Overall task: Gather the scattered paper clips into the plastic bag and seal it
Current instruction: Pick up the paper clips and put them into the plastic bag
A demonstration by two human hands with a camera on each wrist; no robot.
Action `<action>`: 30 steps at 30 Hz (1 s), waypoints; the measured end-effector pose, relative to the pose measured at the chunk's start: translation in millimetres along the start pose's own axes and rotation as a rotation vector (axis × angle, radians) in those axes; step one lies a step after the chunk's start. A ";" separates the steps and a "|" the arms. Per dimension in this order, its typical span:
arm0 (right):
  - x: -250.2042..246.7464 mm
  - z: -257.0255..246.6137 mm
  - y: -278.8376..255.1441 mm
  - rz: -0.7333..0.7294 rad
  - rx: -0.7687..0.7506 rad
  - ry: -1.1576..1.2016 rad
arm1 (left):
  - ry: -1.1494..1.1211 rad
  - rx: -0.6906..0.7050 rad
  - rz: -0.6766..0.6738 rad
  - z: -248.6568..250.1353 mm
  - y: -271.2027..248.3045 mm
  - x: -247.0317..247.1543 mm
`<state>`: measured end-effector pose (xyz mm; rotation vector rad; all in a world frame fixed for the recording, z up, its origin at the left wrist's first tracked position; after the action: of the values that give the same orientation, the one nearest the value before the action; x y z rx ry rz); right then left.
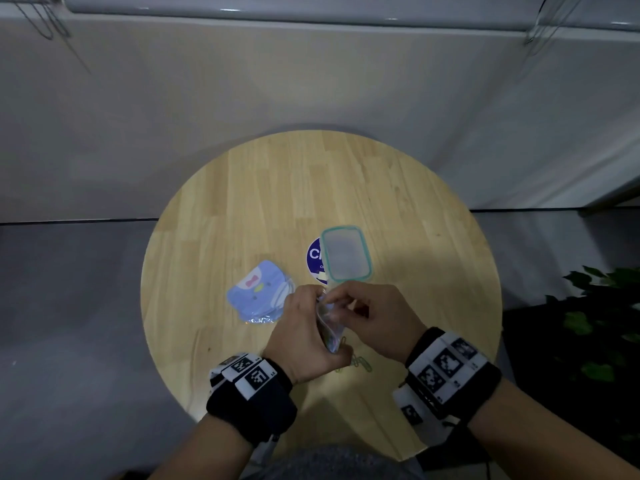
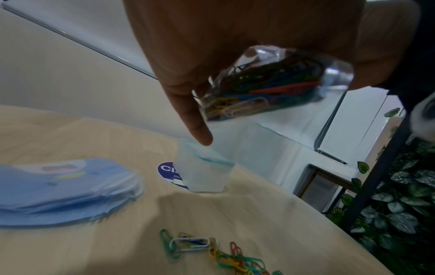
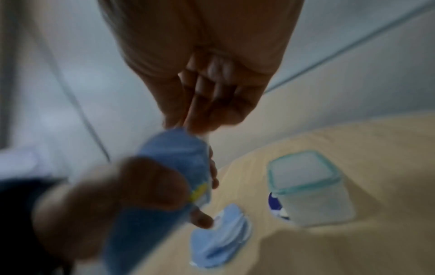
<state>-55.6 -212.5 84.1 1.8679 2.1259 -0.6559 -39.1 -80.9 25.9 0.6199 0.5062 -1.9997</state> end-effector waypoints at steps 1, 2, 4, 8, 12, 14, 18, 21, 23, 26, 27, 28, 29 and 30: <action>0.3 2.1 -0.1 -0.058 0.083 0.114 | 0.006 0.000 0.009 -2.1 0.2 -1.1; 1.7 2.8 -1.6 -0.139 0.155 0.192 | 0.006 0.004 0.018 -3.7 -0.4 -2.0; 2.9 2.8 -4.4 -0.254 0.180 0.128 | 0.001 0.013 0.021 -2.8 -2.6 -3.6; 2.5 -9.9 -3.6 -0.332 -0.063 -0.299 | 0.023 0.076 0.009 4.0 -5.3 -2.0; 1.4 -18.4 -2.8 -0.390 -0.184 -0.459 | 0.091 0.099 -0.010 6.4 -3.3 -2.0; -2.6 -19.5 -2.2 -0.376 -0.229 -0.528 | 0.123 0.095 0.006 3.8 -2.4 -6.3; -19.8 -16.9 1.4 -0.194 -0.289 -0.702 | 0.143 0.069 0.055 -1.4 -3.3 -14.5; -14.5 -9.2 3.7 -0.078 -0.102 -0.535 | 0.169 0.080 0.097 3.9 -3.7 -12.0; 0.3 -3.7 5.7 -0.144 0.055 -0.360 | 0.160 0.083 0.132 8.9 -1.7 -10.4; 14.4 -6.4 7.3 -0.310 0.182 -0.226 | 0.165 0.069 0.168 7.4 -2.0 -11.4; 15.3 -7.7 8.6 -0.352 0.192 -0.224 | 0.169 0.059 0.174 4.3 -3.3 -12.5; 15.7 -8.8 10.0 -0.384 0.190 -0.226 | 0.171 0.052 0.180 0.5 -4.1 -13.3; 16.0 -9.1 11.5 -0.392 0.178 -0.222 | 0.167 0.037 0.185 -3.8 -4.6 -14.7; 15.9 -9.9 13.4 -0.364 0.158 -0.191 | 0.158 0.010 0.188 -9.0 -4.0 -16.2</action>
<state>-43.8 -192.8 83.2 1.4241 2.3604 -1.0616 -33.8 -63.0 29.1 0.8063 0.5124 -1.7860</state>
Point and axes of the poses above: each hand's wrist, its own y-axis towards the middle knuckle, its own x-axis out of the palm, z = x × y, the point moved 4 cm from there along y, towards the middle knuckle, and after that the axes turned 2 degrees about y, right-handed, at the moved point
